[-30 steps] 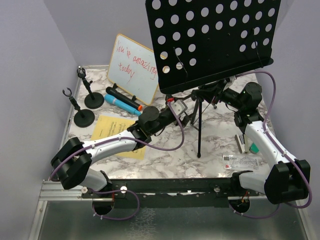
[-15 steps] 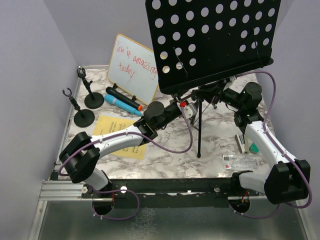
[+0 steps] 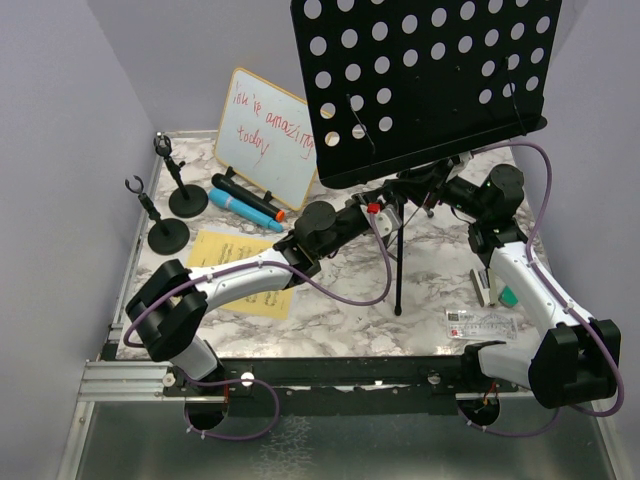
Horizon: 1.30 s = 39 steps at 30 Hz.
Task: Pack up the instrument practice props
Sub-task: Unscrew the knob on the music stand.
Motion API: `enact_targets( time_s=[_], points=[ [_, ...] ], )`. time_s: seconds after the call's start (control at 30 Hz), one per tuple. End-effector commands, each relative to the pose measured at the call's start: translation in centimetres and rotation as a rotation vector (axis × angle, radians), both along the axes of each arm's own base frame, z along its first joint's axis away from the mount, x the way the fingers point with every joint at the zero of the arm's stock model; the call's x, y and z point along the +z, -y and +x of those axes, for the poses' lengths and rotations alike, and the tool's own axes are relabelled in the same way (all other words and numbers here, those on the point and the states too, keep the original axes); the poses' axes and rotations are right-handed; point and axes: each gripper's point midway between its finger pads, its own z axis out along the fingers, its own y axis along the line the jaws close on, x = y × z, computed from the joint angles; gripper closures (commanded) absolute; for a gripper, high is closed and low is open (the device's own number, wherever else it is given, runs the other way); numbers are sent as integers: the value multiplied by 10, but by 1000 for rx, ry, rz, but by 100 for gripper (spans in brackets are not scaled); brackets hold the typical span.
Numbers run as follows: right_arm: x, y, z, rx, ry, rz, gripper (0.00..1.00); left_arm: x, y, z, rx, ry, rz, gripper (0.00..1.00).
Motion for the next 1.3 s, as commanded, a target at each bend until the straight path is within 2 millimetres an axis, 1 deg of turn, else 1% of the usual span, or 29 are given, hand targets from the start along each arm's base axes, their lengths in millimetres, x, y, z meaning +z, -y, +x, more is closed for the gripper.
enact_targets(
  time_s=[0.0,0.1,0.2,0.3,0.37,0.47,0.53,0.6,0.73,0.77,0.83,0.9,0.97,1.13,1.27],
  points=[
    [-54,3,-5,-3,-222,-31,99,-2,-5,3,27,-144,-82,80],
    [-54,3,-5,-1,-224,-30,99,0,-7,3,34,-249,-149,87],
    [-54,3,-5,-3,-223,-29,99,4,-16,8,86,-397,-285,91],
    [-55,3,-5,-2,-227,-28,99,4,-26,13,134,-615,-476,89],
    [-54,3,-5,-1,-228,-27,99,1,-29,13,138,-777,-592,86],
    [-54,2,-5,0,-228,-25,99,-8,-30,12,123,-1030,-770,85],
    [-55,3,-5,-1,-230,-25,99,-14,-31,11,101,-1153,-837,78],
    [-55,2,-5,1,-229,-26,99,-22,-34,13,95,-1266,-905,77],
    [-57,3,-5,2,-227,-35,99,-29,-29,7,46,-1440,-963,71],
    [-59,3,-4,-2,-224,-42,99,-29,-28,6,38,-1460,-967,68],
    [-63,5,-2,-10,-223,-56,99,-29,-29,5,36,-1480,-980,59],
    [-66,5,-1,-12,-221,-67,99,-26,-34,7,39,-1476,-997,55],
    [-68,6,0,-13,-224,-71,99,-24,-38,9,43,-1436,-979,51],
    [-69,4,-1,3,-227,-72,99,-4,-44,8,16,-1225,-844,40],
    [-71,1,-4,32,-229,-75,99,7,-56,10,32,-1012,-740,30]
  ],
)
